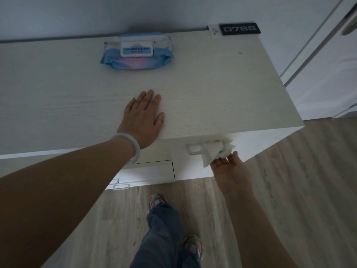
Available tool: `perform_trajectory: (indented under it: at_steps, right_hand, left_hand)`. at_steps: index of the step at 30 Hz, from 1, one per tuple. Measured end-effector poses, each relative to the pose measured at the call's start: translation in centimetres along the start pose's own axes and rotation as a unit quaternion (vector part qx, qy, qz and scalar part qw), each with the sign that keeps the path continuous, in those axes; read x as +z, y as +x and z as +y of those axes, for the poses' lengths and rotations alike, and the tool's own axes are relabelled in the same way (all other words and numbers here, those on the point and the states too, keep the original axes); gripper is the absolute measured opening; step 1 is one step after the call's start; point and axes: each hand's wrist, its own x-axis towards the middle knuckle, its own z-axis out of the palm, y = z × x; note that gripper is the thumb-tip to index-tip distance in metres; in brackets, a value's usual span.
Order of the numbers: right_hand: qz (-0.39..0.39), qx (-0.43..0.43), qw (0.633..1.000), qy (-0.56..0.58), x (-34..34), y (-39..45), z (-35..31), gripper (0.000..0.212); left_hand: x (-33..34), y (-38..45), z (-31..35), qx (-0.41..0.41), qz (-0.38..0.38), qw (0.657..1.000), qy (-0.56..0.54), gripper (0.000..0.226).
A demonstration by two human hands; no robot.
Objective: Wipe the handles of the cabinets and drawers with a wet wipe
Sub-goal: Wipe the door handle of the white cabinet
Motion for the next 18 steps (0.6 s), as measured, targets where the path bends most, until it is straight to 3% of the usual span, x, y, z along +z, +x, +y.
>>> perform_trajectory:
  at_steps: [5,9,18]
  right_hand:
    - [-0.015,0.040,0.996,-0.080,0.7,-1.1,2.9,0.036]
    - [-0.006,0.032,0.998,-0.054,0.8,-1.2,2.0,0.041]
    - [0.048,-0.032,0.988,-0.145,0.2,-1.4,-1.0,0.016]
  left_hand:
    - [0.0,0.1,0.0,-0.001,0.003,1.000,0.005,0.067]
    - [0.0,0.1,0.0,0.001,0.004,1.000,0.003,0.070]
    - [0.2,0.1,0.0,0.000,0.000,1.000,0.006,0.070]
